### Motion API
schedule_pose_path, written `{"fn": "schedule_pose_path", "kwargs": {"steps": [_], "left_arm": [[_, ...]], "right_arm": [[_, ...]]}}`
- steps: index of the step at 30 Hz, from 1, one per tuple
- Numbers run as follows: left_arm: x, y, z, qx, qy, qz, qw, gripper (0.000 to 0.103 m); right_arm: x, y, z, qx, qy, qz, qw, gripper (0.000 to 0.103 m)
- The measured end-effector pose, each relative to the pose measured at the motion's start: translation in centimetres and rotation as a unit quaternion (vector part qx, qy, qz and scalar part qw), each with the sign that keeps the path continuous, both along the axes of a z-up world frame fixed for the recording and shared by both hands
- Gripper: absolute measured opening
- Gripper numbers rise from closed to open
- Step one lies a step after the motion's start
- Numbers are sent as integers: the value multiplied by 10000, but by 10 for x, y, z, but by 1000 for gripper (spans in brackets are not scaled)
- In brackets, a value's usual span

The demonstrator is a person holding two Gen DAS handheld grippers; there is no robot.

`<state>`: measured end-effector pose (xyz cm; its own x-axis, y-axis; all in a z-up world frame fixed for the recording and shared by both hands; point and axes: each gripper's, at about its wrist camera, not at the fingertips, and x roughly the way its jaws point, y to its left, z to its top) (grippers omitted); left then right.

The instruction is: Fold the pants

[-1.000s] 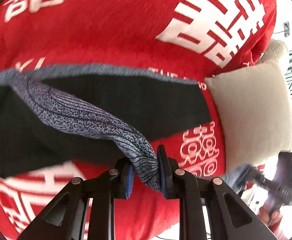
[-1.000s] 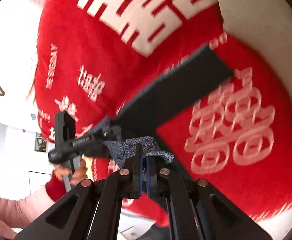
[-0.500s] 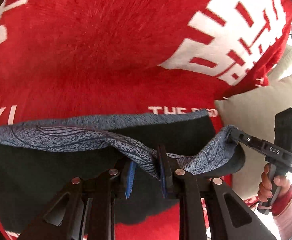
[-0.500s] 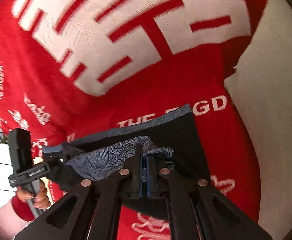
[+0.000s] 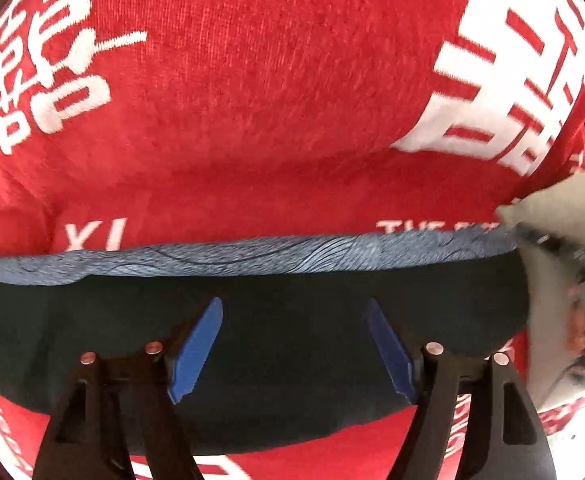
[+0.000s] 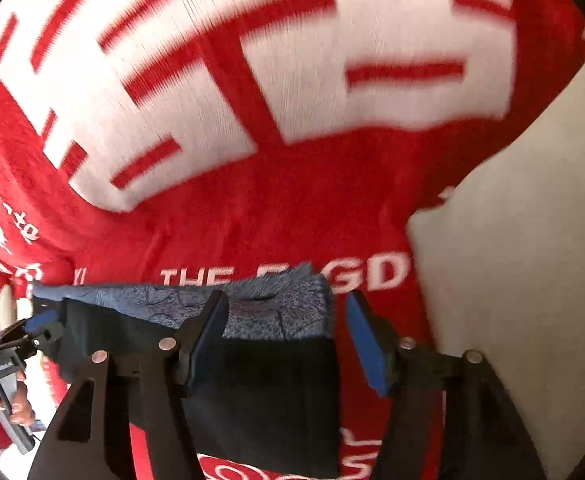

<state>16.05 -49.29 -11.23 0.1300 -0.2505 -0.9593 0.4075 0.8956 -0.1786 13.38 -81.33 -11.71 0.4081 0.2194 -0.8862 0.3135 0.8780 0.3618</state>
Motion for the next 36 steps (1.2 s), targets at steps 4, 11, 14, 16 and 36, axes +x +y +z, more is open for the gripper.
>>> {"fn": "schedule_pose_path", "kwargs": {"steps": [4, 11, 14, 16, 36], "left_arm": [[0, -1, -16, 330, 18, 93, 9994, 76], [7, 5, -48, 823, 98, 397, 9958, 76], [12, 6, -37, 681, -20, 481, 9965, 76], [15, 1, -30, 605, -186, 414, 9971, 76], [39, 101, -36, 1253, -286, 1548, 9796, 93]], "right_arm": [[-5, 0, -5, 94, 304, 19, 9995, 57], [20, 13, -36, -183, 631, 265, 9975, 22], [28, 5, -23, -583, 601, -89, 9964, 22], [19, 6, -7, -206, 421, -130, 9988, 22], [-9, 38, 4, -387, 305, -87, 9987, 57]]}}
